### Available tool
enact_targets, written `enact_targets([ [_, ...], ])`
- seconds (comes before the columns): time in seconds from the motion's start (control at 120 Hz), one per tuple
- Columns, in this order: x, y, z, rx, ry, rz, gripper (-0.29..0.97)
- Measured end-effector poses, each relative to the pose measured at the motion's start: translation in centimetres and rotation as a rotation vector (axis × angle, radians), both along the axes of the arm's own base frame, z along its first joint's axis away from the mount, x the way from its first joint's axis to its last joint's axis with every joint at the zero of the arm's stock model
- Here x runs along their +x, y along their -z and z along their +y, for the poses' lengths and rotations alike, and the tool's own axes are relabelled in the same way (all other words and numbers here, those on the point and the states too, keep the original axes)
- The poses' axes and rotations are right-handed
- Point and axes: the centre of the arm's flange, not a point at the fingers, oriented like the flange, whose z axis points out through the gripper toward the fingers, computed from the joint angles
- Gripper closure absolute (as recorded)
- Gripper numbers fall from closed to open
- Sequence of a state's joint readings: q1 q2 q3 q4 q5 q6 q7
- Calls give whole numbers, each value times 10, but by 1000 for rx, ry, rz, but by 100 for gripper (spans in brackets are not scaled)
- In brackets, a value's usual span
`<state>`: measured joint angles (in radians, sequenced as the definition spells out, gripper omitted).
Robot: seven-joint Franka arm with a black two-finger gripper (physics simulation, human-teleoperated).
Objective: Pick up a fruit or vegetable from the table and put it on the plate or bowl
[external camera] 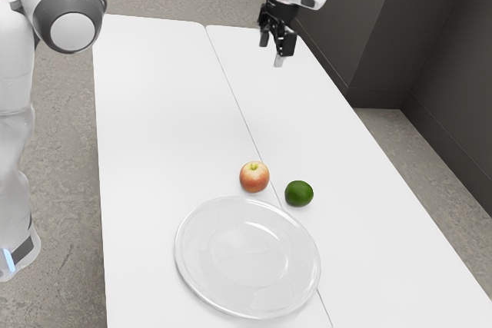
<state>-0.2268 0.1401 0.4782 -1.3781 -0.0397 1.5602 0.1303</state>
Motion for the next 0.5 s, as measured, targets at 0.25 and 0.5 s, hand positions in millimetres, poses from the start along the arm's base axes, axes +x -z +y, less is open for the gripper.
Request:
enact_targets([
  [0.25,-1,-1,3,0,43,-1,0],
  [0.5,24,12,-127,-116,291,-24,0],
])
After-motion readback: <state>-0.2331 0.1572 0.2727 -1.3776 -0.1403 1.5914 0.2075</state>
